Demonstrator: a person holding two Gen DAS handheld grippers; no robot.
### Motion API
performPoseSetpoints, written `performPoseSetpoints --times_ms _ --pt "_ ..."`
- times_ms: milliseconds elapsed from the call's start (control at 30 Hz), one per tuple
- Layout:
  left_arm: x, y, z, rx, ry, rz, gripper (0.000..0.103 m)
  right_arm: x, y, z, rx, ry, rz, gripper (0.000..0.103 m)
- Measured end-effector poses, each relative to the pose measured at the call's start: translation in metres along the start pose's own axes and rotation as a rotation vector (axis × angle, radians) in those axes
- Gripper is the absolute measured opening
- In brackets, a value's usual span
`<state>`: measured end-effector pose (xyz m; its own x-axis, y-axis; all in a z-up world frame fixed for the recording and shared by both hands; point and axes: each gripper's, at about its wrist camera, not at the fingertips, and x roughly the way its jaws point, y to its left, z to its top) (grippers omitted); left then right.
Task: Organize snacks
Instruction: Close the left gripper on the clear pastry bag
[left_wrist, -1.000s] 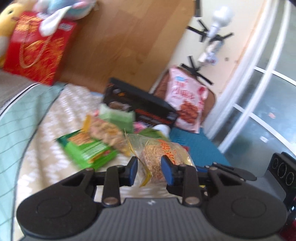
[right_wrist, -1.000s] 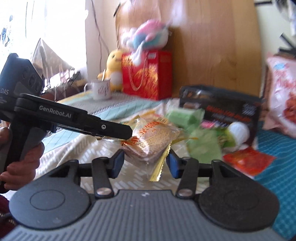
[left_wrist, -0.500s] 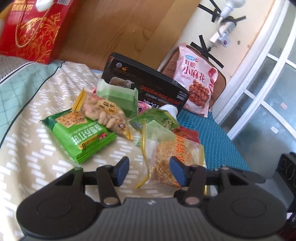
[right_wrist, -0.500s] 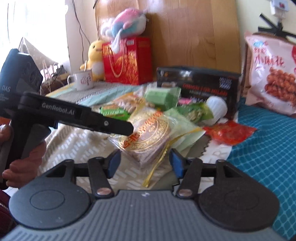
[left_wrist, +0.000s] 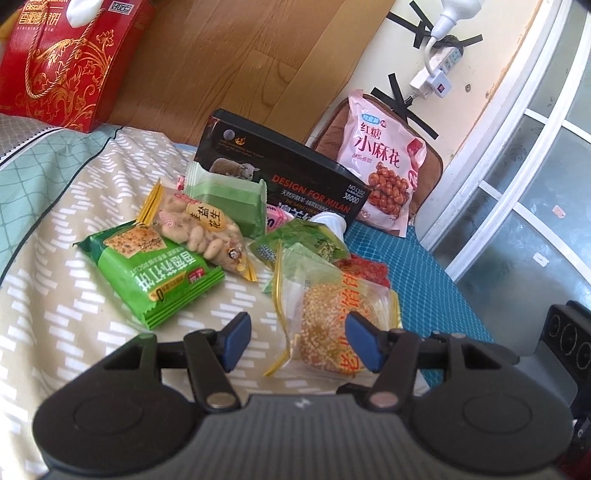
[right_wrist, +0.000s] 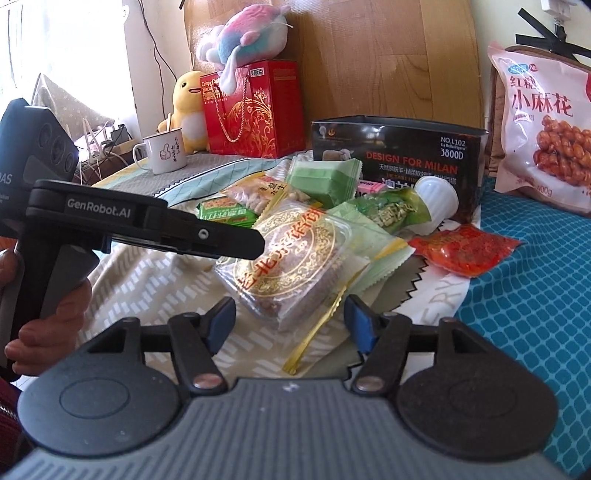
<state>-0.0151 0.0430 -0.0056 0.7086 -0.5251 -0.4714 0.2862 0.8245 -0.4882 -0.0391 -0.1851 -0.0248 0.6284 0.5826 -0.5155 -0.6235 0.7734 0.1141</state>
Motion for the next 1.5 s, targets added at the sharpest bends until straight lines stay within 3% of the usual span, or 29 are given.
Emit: performPoseSetpoints --times_ms 233,767,1167,1500 --pt "0.000 -0.001 -0.001 0.008 -0.001 -0.001 0.058 0.000 -0.002 -0.001 0.005 0.000 -0.035 0.079" --pt "0.002 -0.002 -0.001 0.024 -0.009 0.025 0.058 0.002 0.002 0.000 -0.018 0.011 -0.054 0.083" --pt "0.000 -0.002 -0.002 0.024 -0.015 0.047 0.058 0.009 0.008 0.000 -0.064 0.056 -0.051 0.103" --pt "0.001 -0.003 -0.002 0.038 -0.002 0.040 0.058 0.003 0.011 -0.006 -0.093 0.067 -0.098 0.103"
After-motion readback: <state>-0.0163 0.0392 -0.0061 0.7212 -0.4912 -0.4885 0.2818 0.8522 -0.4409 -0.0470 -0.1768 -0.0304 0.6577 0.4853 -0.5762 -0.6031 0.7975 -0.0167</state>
